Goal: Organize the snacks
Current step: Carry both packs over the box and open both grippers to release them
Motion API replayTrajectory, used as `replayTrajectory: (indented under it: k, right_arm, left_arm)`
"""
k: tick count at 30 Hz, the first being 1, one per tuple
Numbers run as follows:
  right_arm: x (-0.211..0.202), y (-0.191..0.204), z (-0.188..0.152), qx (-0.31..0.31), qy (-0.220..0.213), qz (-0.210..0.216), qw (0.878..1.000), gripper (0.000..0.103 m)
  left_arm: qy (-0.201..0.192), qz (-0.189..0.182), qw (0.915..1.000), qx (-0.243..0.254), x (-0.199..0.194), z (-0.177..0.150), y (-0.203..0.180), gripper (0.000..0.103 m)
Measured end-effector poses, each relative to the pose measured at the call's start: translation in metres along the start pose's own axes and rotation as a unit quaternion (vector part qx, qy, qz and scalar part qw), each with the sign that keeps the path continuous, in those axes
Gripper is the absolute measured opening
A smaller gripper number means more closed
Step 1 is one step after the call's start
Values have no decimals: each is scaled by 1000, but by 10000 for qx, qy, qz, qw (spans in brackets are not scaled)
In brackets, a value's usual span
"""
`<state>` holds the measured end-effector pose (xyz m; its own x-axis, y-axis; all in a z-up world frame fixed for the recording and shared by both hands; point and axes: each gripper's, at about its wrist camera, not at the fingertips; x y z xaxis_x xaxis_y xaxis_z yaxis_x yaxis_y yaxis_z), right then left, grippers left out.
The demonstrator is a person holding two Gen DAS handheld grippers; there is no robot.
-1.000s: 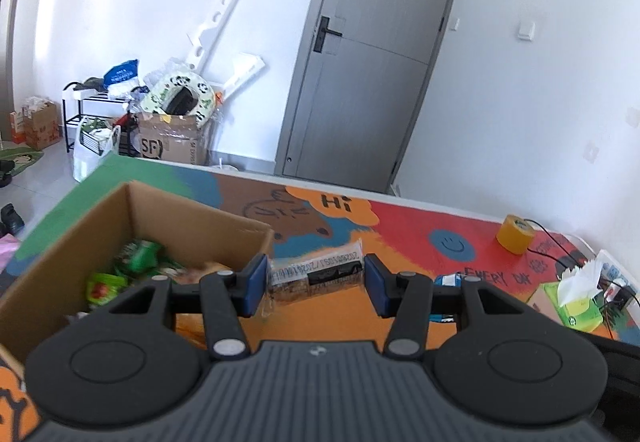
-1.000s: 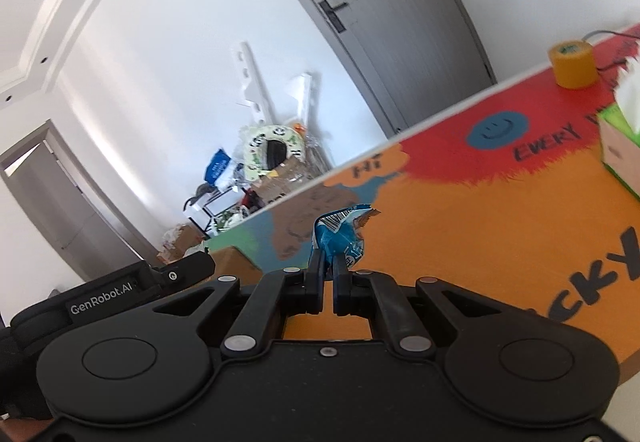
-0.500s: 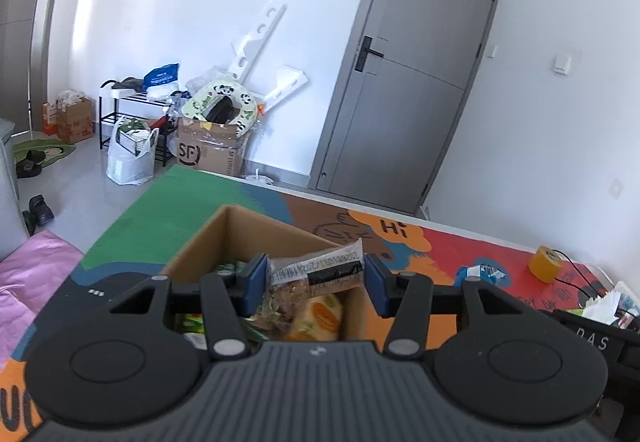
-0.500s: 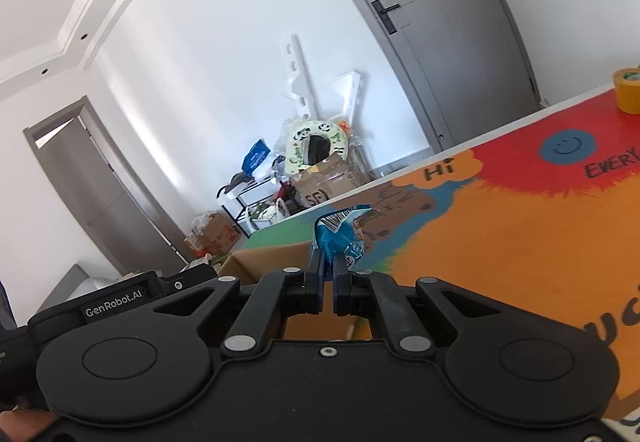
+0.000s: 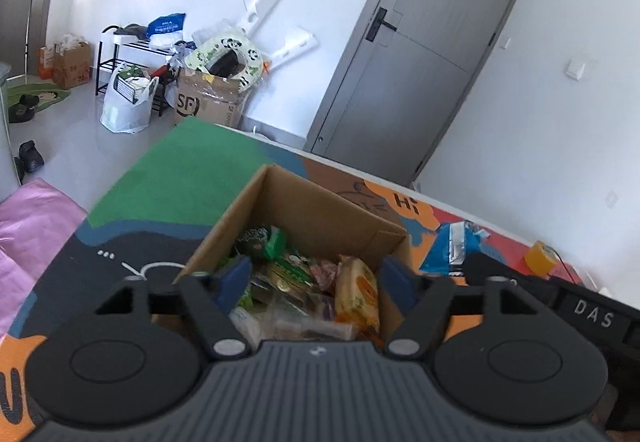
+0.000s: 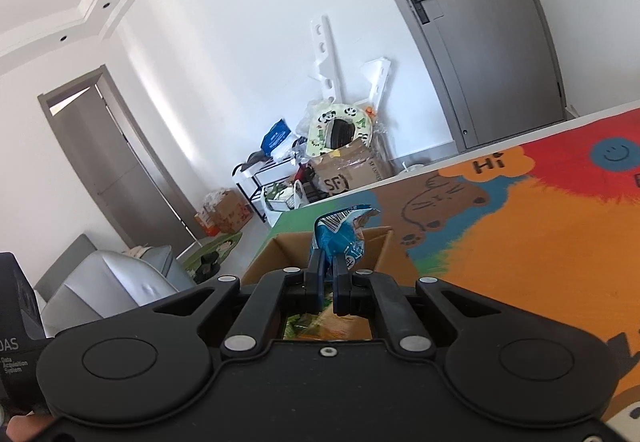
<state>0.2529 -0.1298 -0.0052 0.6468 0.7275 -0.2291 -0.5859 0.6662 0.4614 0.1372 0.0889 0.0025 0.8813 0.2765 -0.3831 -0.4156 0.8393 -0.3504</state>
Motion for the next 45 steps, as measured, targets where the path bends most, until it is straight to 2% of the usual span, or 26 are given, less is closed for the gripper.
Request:
replayTrajectory:
  k: [3,16,18,19,21,23,28,33,38,45]
  right_arm:
    - [7,9,-2,-54,61,27,10000,5]
    - [36,48,-9,-260,302,262,9989,7]
    - [40,51,-9,-283,294,150,9991,16]
    - [41,51,-9,-294,280,89,9991,32]
    - [39,49,-8,-269,246,4,9993,46]
    - [34,46,-8,-269,216,-59,9994,47]
    - [21,37,-10,-308,229,-330,9987,57]
    - [6,23,-10,-228,184,-523,9982,61]
    - [-11,6,-11,-127,158,-706,9973,64]
    - [-38,-5,-11,-106,87,-752,9971,79]
  left_arm:
    - [-115,152,9998,79,-3,4,7,78]
    - [-192,426,9986,-245,-6,23,49,78]
    - [-180,474,9983,-275,-6,23,53,79]
    - [-166,507,9982,-291,-6,23,54,80]
    - [-154,536,9980,-305,-7,23,56,82]
    - [-134,545,9980,-298,-7,23,57,82]
    - [-33,472,9985,-289,-6,19,53,83]
    - [120,432,9989,-122,-3,10,38,84]
    - [207,356,9992,-11,-7,2,24,92]
    - [179,285,9992,207,-21,-5,7,97]
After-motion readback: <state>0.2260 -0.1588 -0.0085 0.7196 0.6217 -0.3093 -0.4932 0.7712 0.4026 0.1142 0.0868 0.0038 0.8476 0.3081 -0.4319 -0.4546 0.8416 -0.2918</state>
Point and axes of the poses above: each gripper's, at about its wrist camera, not at the fingertips, and x roughly the way its jaws point, y to its left, z to its top, and after that the axes turned 12 degrees about -y, right-handed
